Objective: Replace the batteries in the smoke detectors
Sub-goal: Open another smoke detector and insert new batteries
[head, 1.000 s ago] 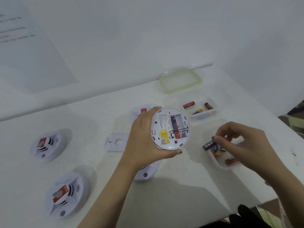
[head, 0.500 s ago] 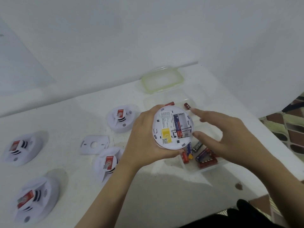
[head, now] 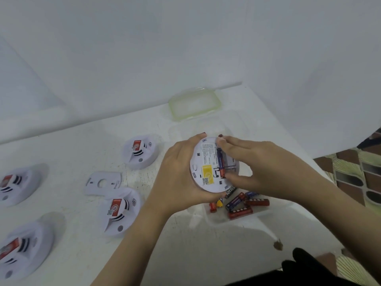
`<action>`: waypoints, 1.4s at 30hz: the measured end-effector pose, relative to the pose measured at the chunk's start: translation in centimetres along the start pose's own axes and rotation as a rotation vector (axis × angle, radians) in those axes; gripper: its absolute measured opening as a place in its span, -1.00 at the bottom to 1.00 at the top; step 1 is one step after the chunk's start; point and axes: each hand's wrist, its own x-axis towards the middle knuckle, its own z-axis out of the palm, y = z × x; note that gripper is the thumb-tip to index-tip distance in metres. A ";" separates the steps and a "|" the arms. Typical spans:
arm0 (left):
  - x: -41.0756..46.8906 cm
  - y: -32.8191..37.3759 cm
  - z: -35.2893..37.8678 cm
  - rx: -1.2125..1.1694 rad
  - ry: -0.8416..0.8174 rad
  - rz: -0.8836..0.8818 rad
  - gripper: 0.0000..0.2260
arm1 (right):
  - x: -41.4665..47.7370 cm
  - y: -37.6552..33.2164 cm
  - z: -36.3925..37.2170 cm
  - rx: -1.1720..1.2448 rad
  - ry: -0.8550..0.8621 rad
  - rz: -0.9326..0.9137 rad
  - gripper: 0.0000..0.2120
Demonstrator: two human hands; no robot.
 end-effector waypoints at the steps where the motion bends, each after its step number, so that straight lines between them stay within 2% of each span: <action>1: 0.0 0.1 0.1 0.008 0.003 0.003 -0.15 | 0.0 0.2 0.0 -0.045 0.012 -0.034 -0.38; 7: 0.2 0.8 0.4 0.002 0.009 -0.017 -0.16 | 0.2 1.1 0.2 -0.108 -0.034 -0.173 -0.35; 13: -0.2 0.9 0.8 0.048 -0.016 -0.068 -0.14 | -0.4 1.9 1.0 -0.105 0.030 -0.225 -0.45; 19: -0.7 1.3 1.0 0.020 -0.014 -0.117 -0.15 | -1.7 2.7 2.3 0.158 -0.062 -0.162 -0.41; 23: -1.2 1.1 1.1 -0.012 0.005 -0.108 -0.16 | -2.0 3.2 2.6 0.225 -0.058 -0.142 -0.44; 27: -1.2 1.0 1.1 -0.097 0.068 -0.097 -0.18 | -2.1 2.9 2.7 0.221 0.149 -0.238 -0.60; 30: -1.2 0.8 1.0 -0.168 0.139 -0.070 -0.19 | -2.5 2.8 3.1 0.278 0.415 -0.258 -0.71; 33: -1.2 -0.1 0.9 -0.099 0.161 -0.079 -0.14 | -2.7 2.6 2.8 0.353 0.632 -0.253 -0.81; 36: -1.0 -1.0 0.6 -0.030 0.167 -0.100 -0.11 | -2.9 2.8 2.9 0.419 0.581 -0.224 -0.82; 42: -0.2 -2.3 0.3 -0.001 0.197 -0.145 -0.10 | -1.1 4.1 3.2 0.385 0.280 -0.146 -0.77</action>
